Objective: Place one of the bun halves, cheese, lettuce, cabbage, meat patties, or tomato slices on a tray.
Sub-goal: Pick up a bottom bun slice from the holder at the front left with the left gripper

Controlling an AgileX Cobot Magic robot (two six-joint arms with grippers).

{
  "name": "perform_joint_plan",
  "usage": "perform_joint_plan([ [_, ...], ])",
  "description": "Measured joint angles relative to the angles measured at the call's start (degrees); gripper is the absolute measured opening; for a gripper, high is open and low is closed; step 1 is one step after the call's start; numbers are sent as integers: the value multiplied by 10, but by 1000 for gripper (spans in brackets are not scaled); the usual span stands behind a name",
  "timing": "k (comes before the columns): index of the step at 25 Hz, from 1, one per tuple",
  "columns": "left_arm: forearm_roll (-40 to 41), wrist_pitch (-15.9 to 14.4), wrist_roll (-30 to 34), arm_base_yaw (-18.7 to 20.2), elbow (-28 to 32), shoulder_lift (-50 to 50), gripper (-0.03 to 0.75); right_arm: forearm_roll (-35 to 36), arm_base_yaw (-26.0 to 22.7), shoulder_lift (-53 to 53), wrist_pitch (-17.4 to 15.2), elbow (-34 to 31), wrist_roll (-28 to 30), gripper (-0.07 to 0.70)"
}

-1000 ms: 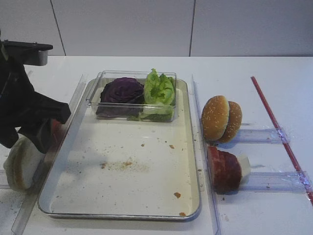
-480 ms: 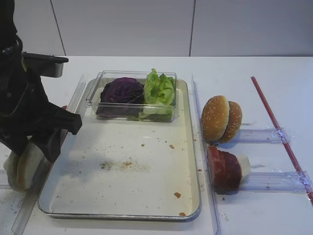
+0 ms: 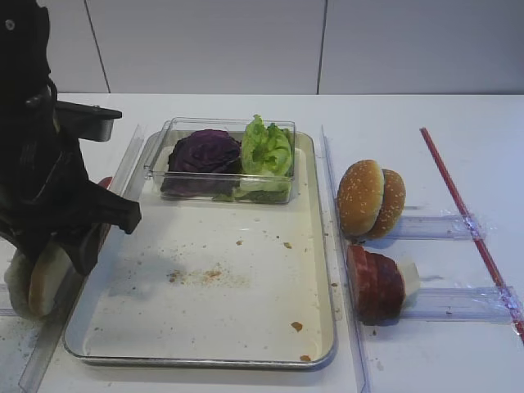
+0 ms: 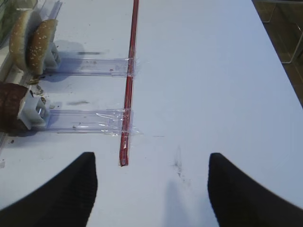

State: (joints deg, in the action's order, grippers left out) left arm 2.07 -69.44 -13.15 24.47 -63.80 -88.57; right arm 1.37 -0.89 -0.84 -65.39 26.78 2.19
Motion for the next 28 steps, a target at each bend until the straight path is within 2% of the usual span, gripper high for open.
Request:
perform_joint_plan([
  [3,11,0,-15,0,0,-3,274,0,0,0,0,0,0,509],
  [8,27,-2,-28,0,0,-4,106,0,0,0,0,0,0,509],
  [10,28,-3,-28,0,0,-4,76,0,0,0,0,0,0,509],
  [28,25,-11,-45,0,-36,4,67,0,0,0,0,0,0,509],
])
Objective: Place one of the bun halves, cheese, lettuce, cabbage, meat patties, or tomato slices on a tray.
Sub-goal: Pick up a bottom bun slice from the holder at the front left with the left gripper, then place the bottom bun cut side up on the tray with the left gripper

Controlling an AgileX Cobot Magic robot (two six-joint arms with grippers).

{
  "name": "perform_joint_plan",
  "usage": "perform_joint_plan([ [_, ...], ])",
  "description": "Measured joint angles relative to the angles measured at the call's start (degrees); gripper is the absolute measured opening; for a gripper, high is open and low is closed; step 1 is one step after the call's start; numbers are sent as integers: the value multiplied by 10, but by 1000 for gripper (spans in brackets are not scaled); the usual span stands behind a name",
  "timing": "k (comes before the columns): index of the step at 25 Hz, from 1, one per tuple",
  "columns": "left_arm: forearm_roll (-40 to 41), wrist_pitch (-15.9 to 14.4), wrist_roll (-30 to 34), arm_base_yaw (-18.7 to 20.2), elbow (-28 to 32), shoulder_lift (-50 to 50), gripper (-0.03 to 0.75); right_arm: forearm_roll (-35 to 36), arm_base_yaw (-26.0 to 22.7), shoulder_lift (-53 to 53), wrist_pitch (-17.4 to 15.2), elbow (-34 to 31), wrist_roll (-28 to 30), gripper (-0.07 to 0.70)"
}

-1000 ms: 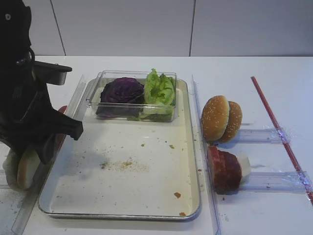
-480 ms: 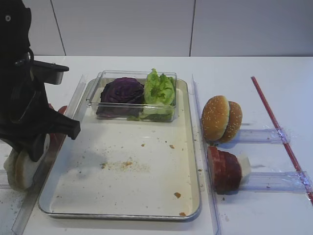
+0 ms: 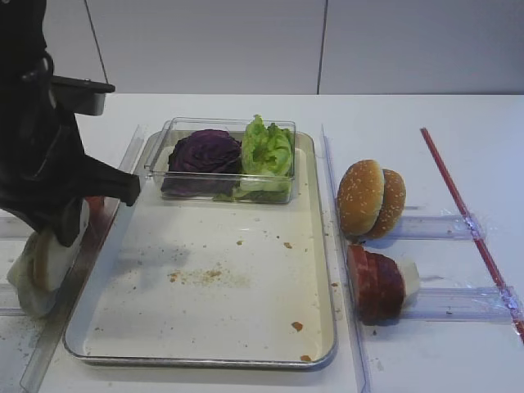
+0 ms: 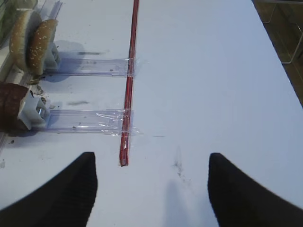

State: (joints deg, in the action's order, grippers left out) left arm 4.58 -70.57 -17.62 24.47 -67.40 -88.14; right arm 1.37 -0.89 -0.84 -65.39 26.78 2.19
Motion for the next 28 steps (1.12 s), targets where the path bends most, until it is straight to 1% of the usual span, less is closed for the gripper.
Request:
perform_joint_plan([
  [5,-14,2,-9,0,0,33,65,0,0,0,0,0,-1,493],
  [11,-39,2,-9,0,0,63,65,0,0,0,0,0,-1,456],
  [15,-89,2,24,0,0,64,64,0,0,0,0,0,-1,450],
  [21,-171,2,92,0,0,64,63,0,0,0,0,0,-1,447],
  [23,-193,12,113,0,4,64,62,0,0,0,0,0,-1,447],
  [25,-213,31,133,0,15,64,62,0,0,0,0,0,-1,447],
  [28,-252,56,168,-14,31,60,62,0,0,0,0,0,-1,447],
])
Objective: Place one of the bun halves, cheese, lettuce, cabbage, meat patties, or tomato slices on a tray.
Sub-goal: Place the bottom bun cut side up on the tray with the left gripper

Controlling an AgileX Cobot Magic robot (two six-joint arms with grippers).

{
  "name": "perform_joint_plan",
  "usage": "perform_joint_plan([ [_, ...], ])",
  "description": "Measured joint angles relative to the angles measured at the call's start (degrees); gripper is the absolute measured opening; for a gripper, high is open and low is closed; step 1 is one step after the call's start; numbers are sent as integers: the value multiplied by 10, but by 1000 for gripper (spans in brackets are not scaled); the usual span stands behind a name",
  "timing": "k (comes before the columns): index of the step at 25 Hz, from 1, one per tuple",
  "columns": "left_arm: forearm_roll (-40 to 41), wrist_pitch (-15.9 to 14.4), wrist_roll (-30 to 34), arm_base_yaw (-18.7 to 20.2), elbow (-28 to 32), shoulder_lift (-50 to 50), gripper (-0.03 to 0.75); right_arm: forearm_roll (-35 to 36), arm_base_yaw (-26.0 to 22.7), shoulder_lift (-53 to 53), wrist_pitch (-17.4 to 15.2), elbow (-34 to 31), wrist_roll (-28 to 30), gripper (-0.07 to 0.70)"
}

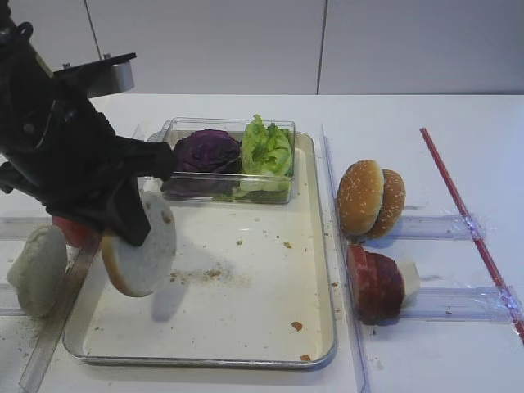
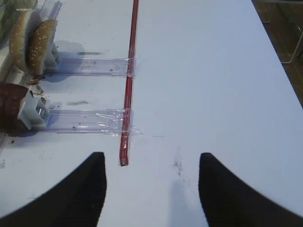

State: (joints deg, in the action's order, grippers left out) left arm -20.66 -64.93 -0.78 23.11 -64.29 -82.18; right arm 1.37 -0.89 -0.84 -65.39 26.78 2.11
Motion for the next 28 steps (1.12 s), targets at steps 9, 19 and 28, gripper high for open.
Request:
perform_joint_plan([
  [9,-242,20,222,-61,36,-68,61,0,0,0,0,0,0,447],
  [19,-341,12,337,-70,38,-178,60,0,0,0,0,0,0,447],
  [28,-346,40,347,-70,38,-193,58,0,0,0,0,0,0,447],
])
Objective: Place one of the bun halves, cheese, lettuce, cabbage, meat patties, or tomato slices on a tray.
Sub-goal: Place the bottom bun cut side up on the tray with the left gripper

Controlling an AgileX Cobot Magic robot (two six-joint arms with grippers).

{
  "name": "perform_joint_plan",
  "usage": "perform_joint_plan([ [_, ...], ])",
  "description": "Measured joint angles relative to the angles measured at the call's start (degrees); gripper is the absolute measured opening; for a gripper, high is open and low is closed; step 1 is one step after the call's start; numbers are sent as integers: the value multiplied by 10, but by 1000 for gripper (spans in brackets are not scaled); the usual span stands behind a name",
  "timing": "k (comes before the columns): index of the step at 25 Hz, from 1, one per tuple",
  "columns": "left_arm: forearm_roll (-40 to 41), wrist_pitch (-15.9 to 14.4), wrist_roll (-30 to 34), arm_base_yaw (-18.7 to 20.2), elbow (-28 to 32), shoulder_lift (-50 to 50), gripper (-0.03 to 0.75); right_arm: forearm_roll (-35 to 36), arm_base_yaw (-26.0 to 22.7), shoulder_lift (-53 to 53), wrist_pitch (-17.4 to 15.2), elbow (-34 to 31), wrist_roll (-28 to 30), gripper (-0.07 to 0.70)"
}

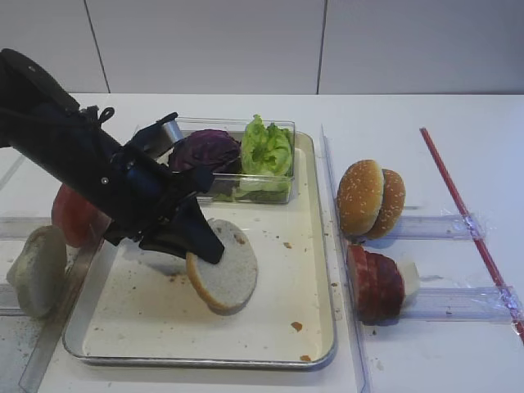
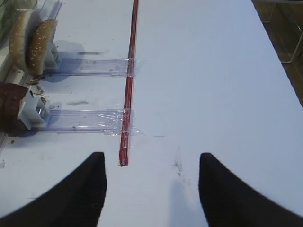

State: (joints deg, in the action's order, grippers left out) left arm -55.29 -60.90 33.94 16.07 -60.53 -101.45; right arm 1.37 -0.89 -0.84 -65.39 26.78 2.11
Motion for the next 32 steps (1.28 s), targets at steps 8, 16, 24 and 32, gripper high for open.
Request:
perform_joint_plan([
  [8,0,13,-16,-1,0,-15,58,0,0,0,0,0,0,447],
  [16,-1,13,-36,-1,0,-20,67,0,0,0,0,0,0,447],
  [24,34,19,-65,-1,0,-20,230,0,0,0,0,0,0,447],
  [32,76,16,-97,-1,-21,-22,322,0,0,0,0,0,0,447],
])
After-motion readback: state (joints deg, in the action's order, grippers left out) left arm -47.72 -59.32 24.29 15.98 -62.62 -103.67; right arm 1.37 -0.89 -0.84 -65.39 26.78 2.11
